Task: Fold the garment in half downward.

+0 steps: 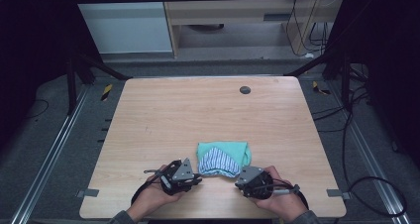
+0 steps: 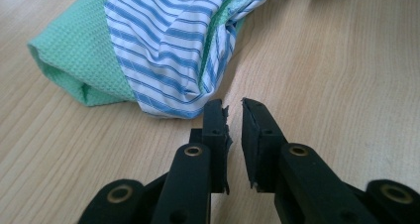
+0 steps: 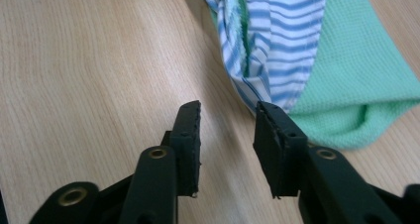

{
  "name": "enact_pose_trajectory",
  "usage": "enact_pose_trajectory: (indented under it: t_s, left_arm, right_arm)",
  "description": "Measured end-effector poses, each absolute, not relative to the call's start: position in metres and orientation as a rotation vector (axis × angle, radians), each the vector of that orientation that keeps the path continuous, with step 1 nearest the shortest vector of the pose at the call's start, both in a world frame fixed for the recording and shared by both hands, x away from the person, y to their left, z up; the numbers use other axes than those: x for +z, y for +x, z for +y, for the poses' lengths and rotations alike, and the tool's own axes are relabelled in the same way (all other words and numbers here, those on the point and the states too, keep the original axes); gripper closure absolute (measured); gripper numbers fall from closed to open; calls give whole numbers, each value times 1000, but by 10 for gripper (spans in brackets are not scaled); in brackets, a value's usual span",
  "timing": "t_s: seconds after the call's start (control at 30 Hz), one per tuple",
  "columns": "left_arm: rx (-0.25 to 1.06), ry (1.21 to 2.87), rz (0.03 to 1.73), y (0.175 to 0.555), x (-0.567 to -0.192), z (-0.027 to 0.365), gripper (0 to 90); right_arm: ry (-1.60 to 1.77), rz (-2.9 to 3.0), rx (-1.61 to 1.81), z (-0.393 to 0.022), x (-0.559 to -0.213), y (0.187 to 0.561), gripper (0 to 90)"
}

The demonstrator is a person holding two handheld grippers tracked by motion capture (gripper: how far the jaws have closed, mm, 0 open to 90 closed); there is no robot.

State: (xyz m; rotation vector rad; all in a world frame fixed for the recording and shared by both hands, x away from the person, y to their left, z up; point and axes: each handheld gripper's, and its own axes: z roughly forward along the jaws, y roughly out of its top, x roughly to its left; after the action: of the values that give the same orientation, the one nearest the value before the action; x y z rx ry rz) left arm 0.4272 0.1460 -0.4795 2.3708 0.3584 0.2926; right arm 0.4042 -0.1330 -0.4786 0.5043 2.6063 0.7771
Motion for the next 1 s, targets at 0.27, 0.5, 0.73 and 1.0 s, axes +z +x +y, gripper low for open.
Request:
enact_pose_trajectory:
  t_s: [0.27,0.5,0.73,1.0]
  left_arm:
    - [373,2336,447,436,-471,159,567]
    - [399,2329,622,457,-473,181,260]
    - [416,2328,782,483,-479,208,120]
    - [429,2318,890,505,-482,232,90]
  right_arm:
    - [688,2555,782,-158,-479,420,355]
    - [868,2459,757,-182,-485,437,156]
    - [1100,2342,780,-212,-489,462,70]
    - [1198,2312,789,-224,-491,486,64]
